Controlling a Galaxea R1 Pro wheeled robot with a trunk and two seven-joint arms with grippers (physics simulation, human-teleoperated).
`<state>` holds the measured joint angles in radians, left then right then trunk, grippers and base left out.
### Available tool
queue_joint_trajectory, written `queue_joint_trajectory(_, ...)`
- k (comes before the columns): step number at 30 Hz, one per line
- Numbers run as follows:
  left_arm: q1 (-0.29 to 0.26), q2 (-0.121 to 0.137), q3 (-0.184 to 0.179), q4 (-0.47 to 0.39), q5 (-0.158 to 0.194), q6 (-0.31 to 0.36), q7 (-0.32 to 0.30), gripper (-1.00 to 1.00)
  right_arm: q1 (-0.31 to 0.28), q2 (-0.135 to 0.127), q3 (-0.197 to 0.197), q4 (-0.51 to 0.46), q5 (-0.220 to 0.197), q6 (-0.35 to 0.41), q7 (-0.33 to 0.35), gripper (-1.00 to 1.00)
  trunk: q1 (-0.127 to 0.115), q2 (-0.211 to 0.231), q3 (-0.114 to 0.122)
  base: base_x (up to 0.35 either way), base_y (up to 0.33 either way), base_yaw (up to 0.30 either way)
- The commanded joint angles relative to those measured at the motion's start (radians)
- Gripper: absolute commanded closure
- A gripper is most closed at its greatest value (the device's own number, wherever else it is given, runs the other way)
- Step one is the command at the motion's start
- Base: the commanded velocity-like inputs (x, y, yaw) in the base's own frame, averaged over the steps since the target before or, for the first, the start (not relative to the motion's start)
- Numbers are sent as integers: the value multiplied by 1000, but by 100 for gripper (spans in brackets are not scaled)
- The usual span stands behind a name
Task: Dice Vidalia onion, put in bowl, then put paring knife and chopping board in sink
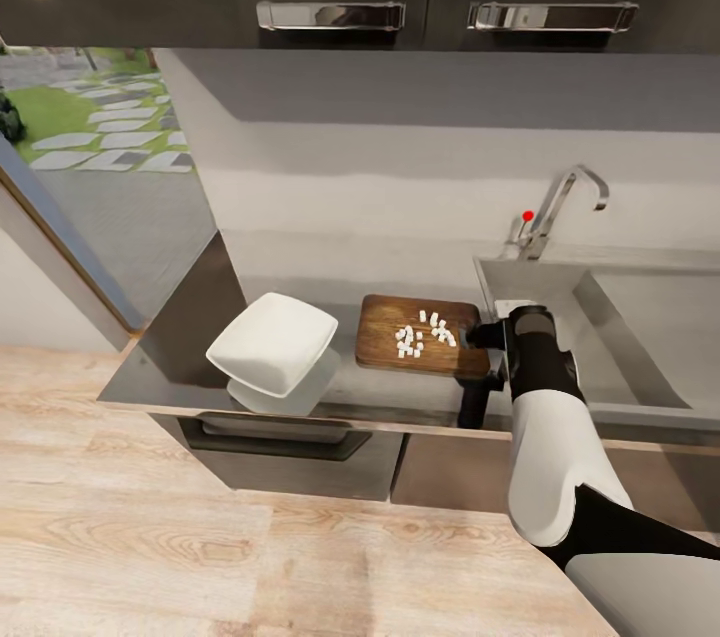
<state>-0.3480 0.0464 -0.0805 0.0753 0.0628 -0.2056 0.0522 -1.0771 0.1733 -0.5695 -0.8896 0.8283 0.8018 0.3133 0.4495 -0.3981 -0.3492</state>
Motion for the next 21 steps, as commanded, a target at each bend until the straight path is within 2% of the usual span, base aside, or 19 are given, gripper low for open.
queue_joint_trajectory(1,-2,0,-8,4,6,-8,2,-100,-1,1,-4,0,11,1,9,-100,1,-2,-2,0,0,0)
queue_joint_trajectory(21,-2,0,-8,4,6,-8,2,-100,-1,1,-4,6,11,2,7,-100,1,-2,-2,0,0,0)
